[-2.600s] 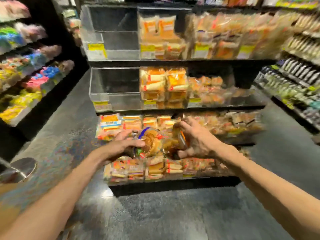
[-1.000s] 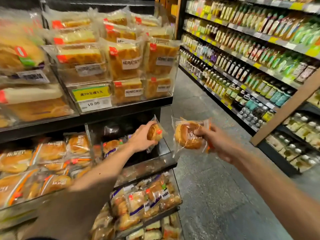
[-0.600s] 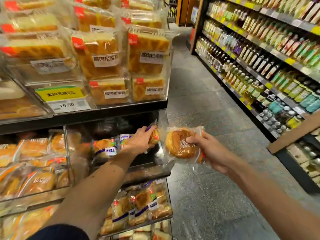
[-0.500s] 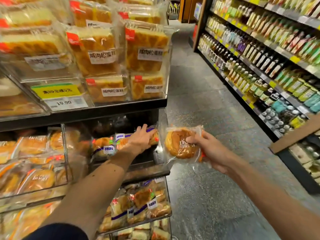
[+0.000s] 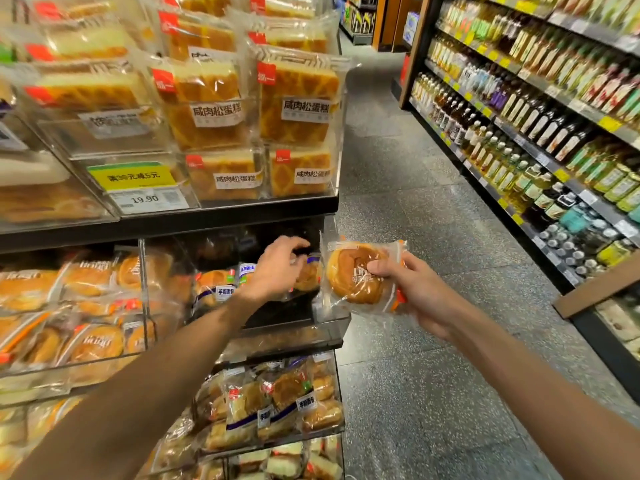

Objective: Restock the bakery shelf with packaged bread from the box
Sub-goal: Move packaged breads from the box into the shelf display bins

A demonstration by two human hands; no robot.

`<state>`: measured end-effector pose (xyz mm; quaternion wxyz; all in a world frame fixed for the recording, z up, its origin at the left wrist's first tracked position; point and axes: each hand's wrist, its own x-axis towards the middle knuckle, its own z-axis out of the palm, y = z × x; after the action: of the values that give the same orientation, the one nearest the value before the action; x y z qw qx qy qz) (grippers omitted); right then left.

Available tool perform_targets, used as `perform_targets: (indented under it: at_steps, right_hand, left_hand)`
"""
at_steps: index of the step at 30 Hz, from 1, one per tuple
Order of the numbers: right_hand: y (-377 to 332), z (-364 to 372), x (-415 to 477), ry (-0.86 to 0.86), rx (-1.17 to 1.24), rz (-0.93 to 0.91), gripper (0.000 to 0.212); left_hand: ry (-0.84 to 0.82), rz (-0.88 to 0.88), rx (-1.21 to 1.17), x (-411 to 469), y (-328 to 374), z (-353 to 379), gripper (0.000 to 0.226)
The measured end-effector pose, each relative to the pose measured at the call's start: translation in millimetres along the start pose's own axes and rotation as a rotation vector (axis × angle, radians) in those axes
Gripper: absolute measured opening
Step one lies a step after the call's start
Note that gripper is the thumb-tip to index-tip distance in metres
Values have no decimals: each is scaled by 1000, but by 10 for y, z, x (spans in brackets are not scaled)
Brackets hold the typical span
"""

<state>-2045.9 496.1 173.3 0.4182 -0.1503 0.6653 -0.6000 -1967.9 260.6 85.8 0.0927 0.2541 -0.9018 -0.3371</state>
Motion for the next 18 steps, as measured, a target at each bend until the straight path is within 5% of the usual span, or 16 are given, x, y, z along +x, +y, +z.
perform_targets:
  at_steps: [2, 4, 7, 10, 13, 18]
  right_hand:
    - [-64, 85, -16, -15, -18, -41, 59]
    - [-127, 226, -22, -36, -43, -85, 58]
    - [-152, 542, 39, -69, -101, -154, 56]
    - [-111, 891, 119, -126, -153, -137, 76]
    - [-59, 1216, 221, -262, -42, -3, 87]
    - [108, 1832, 297, -435, 44, 48, 38]
  left_hand:
    - [75, -148, -507, -208, 192, -265, 21]
    - [-6, -254, -827, -468, 383, -564, 40]
    - [-169, -204, -797, -898, 502, -907, 56]
    - [-158, -131, -697, -1274, 410, -1158, 46]
    - [-85, -248, -723, -1571, 162, -1406, 43]
    - [-1, -355, -848, -2084, -437, -1721, 43]
